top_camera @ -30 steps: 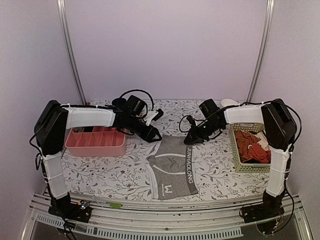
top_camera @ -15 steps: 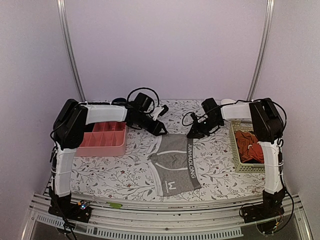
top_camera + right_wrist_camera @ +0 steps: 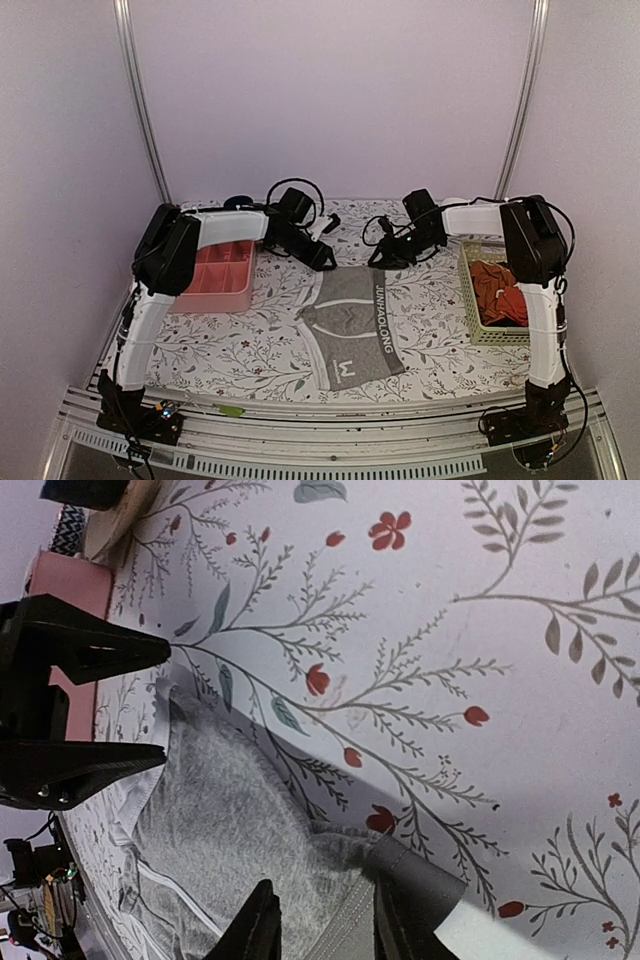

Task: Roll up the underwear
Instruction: Pick up the underwear from the center of the board.

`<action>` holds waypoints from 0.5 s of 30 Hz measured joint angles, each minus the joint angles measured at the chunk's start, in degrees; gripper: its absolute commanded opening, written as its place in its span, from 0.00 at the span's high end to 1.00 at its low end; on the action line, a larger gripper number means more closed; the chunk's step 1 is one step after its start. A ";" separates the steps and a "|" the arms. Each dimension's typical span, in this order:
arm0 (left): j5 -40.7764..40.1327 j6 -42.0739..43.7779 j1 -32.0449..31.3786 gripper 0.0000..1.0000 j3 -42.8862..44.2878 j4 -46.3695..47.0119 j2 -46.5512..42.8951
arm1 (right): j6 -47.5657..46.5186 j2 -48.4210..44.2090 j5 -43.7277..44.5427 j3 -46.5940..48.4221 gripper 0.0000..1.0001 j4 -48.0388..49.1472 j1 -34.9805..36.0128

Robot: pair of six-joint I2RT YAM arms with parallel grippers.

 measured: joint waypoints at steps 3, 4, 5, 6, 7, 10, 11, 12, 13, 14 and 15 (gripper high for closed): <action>5.33 1.20 1.27 0.47 -0.04 -0.17 0.00 | -2.75 -1.22 -0.20 0.24 0.50 1.01 -0.07; 7.48 1.55 1.95 0.48 -0.04 -0.20 0.00 | -4.35 -1.40 -0.24 0.79 0.49 0.98 -0.11; 10.62 2.27 2.78 0.48 -0.04 -0.20 0.00 | -5.75 -1.44 -0.13 1.38 0.48 0.90 -0.17; 11.21 2.38 3.61 0.48 -0.04 -0.20 0.00 | -7.63 -1.42 -0.04 2.14 0.48 0.59 -0.24; 12.87 2.99 4.52 0.49 -0.04 -0.24 0.00 | -9.57 -1.42 0.04 2.82 0.48 0.24 -0.35; 16.24 5.22 6.54 0.50 0.09 -1.05 0.00 | -15.15 -1.42 -0.09 4.31 0.48 -1.11 -0.81; 16.79 5.73 6.95 0.50 0.26 -1.62 0.02 | -16.85 -1.42 -0.24 4.59 0.48 -1.73 -1.01; 17.44 6.29 7.32 0.51 0.68 -2.32 0.13 | -18.16 -1.40 -0.28 4.79 0.48 -2.25 -1.14; 18.08 6.80 7.48 0.51 1.36 -3.04 0.33 | -19.63 -1.27 -0.39 5.33 0.48 -3.26 -1.36; 18.40 7.17 7.48 0.52 1.86 -3.26 0.48 | -21.09 -1.03 -0.48 5.86 0.49 -4.11 -1.51; 18.88 7.50 7.41 0.52 2.49 -3.69 0.70 | -22.32 -0.70 -0.55 6.47 0.50 -4.83 -1.70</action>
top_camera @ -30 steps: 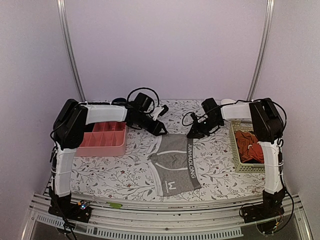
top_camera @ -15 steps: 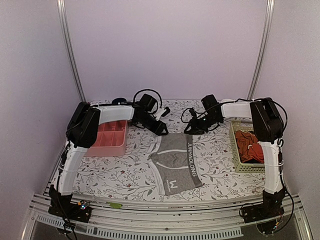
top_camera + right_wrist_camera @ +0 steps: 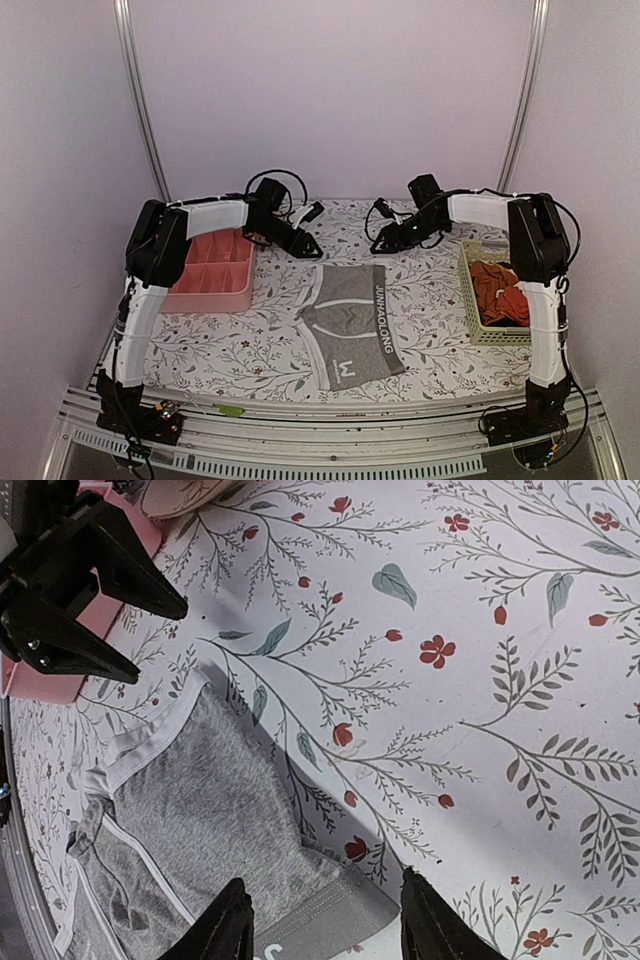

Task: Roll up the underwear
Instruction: Pick up the underwear from the center of the board.

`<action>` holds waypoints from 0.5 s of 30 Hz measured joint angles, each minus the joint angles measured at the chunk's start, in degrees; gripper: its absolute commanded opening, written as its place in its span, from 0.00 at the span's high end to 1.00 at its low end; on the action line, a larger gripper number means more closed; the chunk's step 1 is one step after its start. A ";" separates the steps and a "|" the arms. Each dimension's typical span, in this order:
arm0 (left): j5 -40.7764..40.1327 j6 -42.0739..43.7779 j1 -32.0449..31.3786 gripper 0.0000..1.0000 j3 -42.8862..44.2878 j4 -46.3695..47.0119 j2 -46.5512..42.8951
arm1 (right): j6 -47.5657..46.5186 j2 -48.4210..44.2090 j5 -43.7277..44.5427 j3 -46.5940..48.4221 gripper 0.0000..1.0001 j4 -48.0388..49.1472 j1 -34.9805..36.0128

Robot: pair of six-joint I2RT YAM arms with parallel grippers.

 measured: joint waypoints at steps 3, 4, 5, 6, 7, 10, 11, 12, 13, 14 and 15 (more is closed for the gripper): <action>0.63 0.76 -0.39 0.53 1.18 -0.66 0.48 | -3.50 1.36 0.04 1.79 0.50 -2.12 -0.33; 0.81 0.98 -0.46 0.54 1.51 -0.96 0.70 | -3.96 1.68 0.04 2.01 0.50 -2.32 -0.44; 1.05 1.20 -0.48 0.54 1.92 -1.33 0.94 | -4.83 2.29 0.04 2.51 0.50 -2.91 -0.52; 1.25 1.33 -0.48 0.54 2.10 -1.57 1.16 | -5.57 3.04 0.04 3.08 0.50 -3.52 -0.59; 1.46 1.53 -0.48 0.55 2.32 -1.95 1.40 | -6.12 3.61 0.02 3.50 0.51 -3.85 -0.66; 1.68 1.88 -0.48 0.56 2.78 -2.62 2.21 | -7.74 5.16 -0.02 4.15 0.52 -5.22 -0.76; 1.70 2.03 -0.48 0.56 2.80 -2.84 2.49 | -8.15 5.73 -0.02 4.44 0.52 -5.64 -0.76; 1.77 2.08 -0.48 0.56 2.82 -2.97 2.73 | -8.59 6.27 0.00 4.63 0.53 -5.90 -0.76; 1.84 2.12 -0.50 0.56 2.82 -3.06 3.02 | -9.05 6.69 0.00 4.66 0.53 -6.08 -0.76; 1.86 2.16 -0.52 0.57 2.84 -3.10 3.30 | -9.38 7.08 0.00 4.66 0.54 -6.38 -0.76; 1.86 2.16 -0.55 0.57 2.84 -3.15 3.58 | -9.88 7.39 -0.42 4.66 0.54 -6.47 -0.79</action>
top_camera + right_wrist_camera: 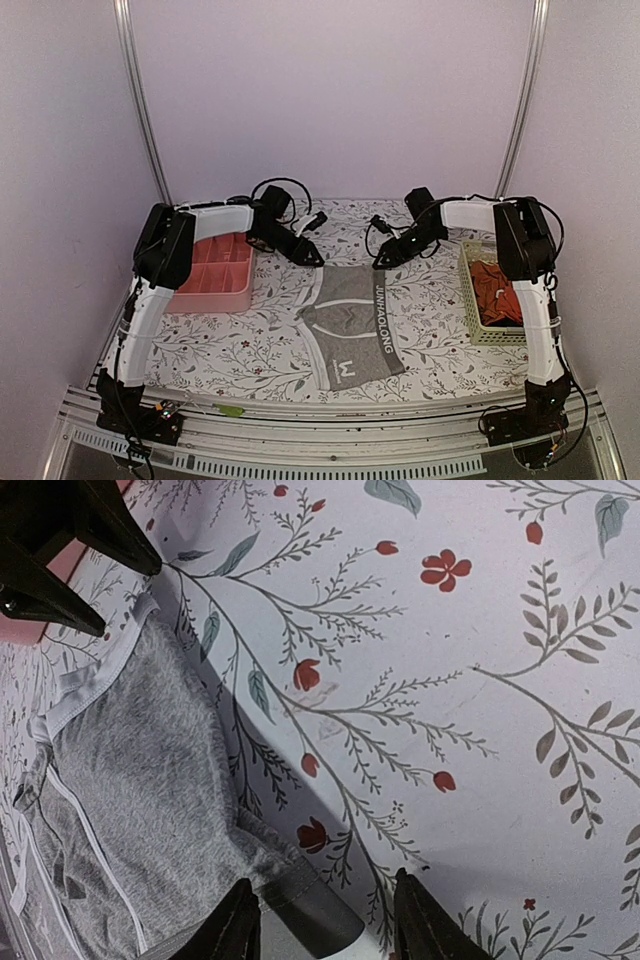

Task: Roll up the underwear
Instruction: Pick up the underwear from the center of the board.

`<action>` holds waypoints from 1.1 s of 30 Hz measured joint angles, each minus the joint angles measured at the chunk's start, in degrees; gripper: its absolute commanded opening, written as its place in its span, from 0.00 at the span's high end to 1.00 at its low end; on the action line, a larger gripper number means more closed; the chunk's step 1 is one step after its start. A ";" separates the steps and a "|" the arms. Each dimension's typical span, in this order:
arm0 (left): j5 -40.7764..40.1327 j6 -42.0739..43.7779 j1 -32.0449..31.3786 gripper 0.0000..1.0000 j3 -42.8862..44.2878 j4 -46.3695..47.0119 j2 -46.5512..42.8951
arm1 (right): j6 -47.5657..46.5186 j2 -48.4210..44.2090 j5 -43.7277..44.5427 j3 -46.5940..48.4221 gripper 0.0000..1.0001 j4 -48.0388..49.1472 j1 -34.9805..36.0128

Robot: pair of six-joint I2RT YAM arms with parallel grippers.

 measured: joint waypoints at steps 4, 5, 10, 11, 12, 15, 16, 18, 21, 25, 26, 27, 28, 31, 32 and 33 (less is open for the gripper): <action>-0.02 0.28 -0.15 0.60 0.00 -0.81 0.70 | -1.40 0.04 -0.48 0.02 0.57 -0.13 -0.02; -0.02 0.39 -0.22 0.61 0.00 -1.09 0.76 | -1.68 0.07 -0.55 0.02 0.58 -0.13 -0.02; 0.00 0.98 -0.63 0.67 0.00 -1.79 0.92 | -2.69 0.31 -1.11 0.02 0.63 -0.04 -0.04; 0.02 1.07 -0.68 0.68 0.02 -1.79 0.92 | -2.75 0.35 -1.33 0.00 0.65 -0.02 -0.09; 0.02 1.09 -0.74 0.69 0.07 -1.81 0.94 | -2.82 0.42 -1.62 -0.02 0.67 0.02 -0.09; 0.11 1.40 -0.83 0.73 0.55 -1.79 1.14 | -2.86 0.55 -2.14 -0.09 0.74 0.09 -0.09; 0.15 1.42 -0.85 0.73 0.76 -1.70 1.27 | -2.82 0.55 -2.32 -0.13 0.75 0.11 -0.09; 0.13 1.40 -0.94 0.67 0.96 -1.70 1.44 | -2.78 0.57 -2.58 -0.22 0.78 0.02 -0.09; -0.74 1.22 -1.11 0.56 1.22 -1.40 1.84 | -2.75 0.63 -2.75 -0.33 0.80 0.00 -0.09; -2.99 0.28 -1.55 0.50 2.03 -0.68 1.88 | -2.71 0.63 -3.02 -0.57 0.85 0.11 -0.09; -3.21 0.15 -1.57 0.50 2.08 -0.57 1.90 | -2.58 0.66 -3.04 -0.57 0.85 0.11 -0.09; -3.61 -0.07 -1.64 0.52 2.21 -0.42 1.92 | -2.58 0.66 -3.04 -0.59 0.86 0.11 -0.09; -3.85 -0.11 -1.66 0.55 2.29 -0.24 1.95 | -2.54 0.66 -3.06 -0.57 0.87 0.11 -0.09; -3.74 0.07 -1.66 0.65 2.36 0.00 2.19 | -2.40 0.66 -3.10 -0.57 0.89 0.11 -0.09; -3.45 0.31 -1.66 0.67 2.36 0.00 2.27 | -2.38 0.66 -3.15 -0.57 0.89 0.11 -0.09; -3.26 0.63 -1.70 0.69 2.36 -0.04 2.36 | -2.27 0.66 -3.19 -0.57 0.87 0.13 -0.09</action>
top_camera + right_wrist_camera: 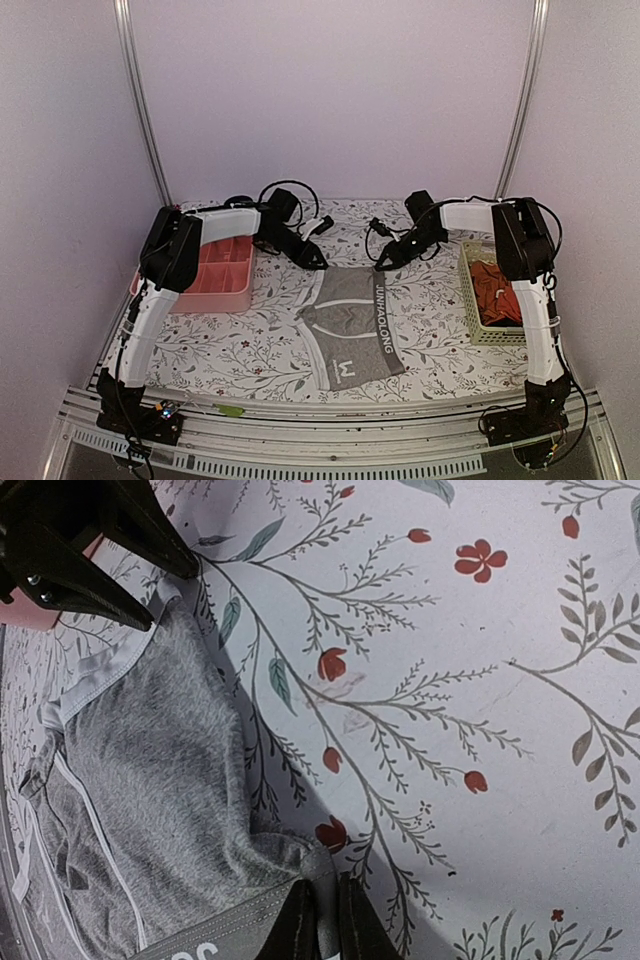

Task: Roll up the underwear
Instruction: Pick up the underwear from the center of the board.

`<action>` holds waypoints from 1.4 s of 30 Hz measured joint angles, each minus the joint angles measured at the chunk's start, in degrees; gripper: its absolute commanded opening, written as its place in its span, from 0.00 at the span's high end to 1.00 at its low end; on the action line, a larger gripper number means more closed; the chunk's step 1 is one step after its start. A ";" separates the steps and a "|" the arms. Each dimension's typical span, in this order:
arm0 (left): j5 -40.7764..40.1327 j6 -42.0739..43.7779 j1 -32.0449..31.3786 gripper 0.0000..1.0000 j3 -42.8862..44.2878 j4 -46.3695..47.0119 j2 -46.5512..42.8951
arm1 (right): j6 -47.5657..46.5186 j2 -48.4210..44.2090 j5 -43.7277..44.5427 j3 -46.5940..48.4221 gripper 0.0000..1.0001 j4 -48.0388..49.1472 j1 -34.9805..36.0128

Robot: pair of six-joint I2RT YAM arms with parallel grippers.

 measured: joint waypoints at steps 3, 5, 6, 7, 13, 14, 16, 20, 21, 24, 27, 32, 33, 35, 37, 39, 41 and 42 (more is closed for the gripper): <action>0.42 1.03 -0.11 0.77 -0.11 -0.22 0.07 | 0.07 0.00 -0.17 0.00 0.68 0.00 0.00; 0.61 1.57 -0.22 0.82 -0.22 -0.44 0.07 | 0.02 0.00 -0.66 0.00 0.64 0.15 -0.04; 0.72 1.84 -0.24 0.85 -0.24 -0.59 0.09 | 0.28 0.00 -0.66 0.04 0.63 0.17 -0.04; 0.81 2.01 -0.28 0.87 -0.24 -0.81 0.09 | 0.11 0.00 -0.87 0.09 0.62 0.24 -0.07; 1.11 2.19 -0.28 0.94 -0.24 -1.29 0.11 | 0.39 0.00 -1.01 0.57 0.63 0.31 -1.05; 1.14 2.14 -0.28 0.96 -0.24 -1.29 0.11 | 0.44 0.00 -1.14 0.57 0.64 0.33 -1.38; 1.25 2.03 -0.26 0.99 -0.24 -1.29 0.11 | 0.57 0.02 -1.81 0.57 0.64 0.28 -1.84; 1.60 1.51 -0.04 1.00 -0.24 -1.20 0.11 | 0.87 0.26 -4.00 0.35 0.64 0.33 -2.23; 1.75 1.29 0.09 1.00 -0.24 -1.18 0.11 | 0.96 0.33 -4.59 0.17 0.64 0.35 -2.25; 2.01 0.74 0.22 1.00 -0.24 -1.01 0.11 | 1.33 0.66 -6.51 -0.02 0.65 0.39 -2.19; 2.38 0.37 0.22 1.00 -0.24 -0.76 0.11 | 1.70 0.85 -7.80 0.00 0.68 0.44 -2.05; 3.06 -0.20 0.24 1.00 -0.24 -0.72 0.11 | 2.12 1.20 -8.66 0.00 0.82 0.52 -1.79; 3.06 -0.20 0.28 1.00 -0.24 -0.72 0.11 | 2.25 1.42 -8.81 0.00 0.89 0.61 -1.77; 3.06 -0.20 0.31 1.00 -0.35 -0.63 0.11 | 2.21 1.81 -9.03 0.00 1.00 0.68 -1.75; 3.06 -0.22 0.35 1.00 -0.44 -0.61 0.11 | 2.43 2.05 -9.25 0.00 1.00 0.46 -1.75; 3.15 -0.33 0.42 1.00 -0.44 -0.59 0.11 | 2.43 2.05 -9.25 0.00 1.00 0.35 -1.75; 3.26 -0.42 0.50 1.00 -0.48 -0.57 0.02 | 2.38 1.90 -8.81 0.00 1.00 0.37 -1.75; 3.26 -0.42 0.55 1.00 -0.61 -0.57 -0.11 | 2.40 1.68 -8.31 0.00 1.00 0.28 -1.75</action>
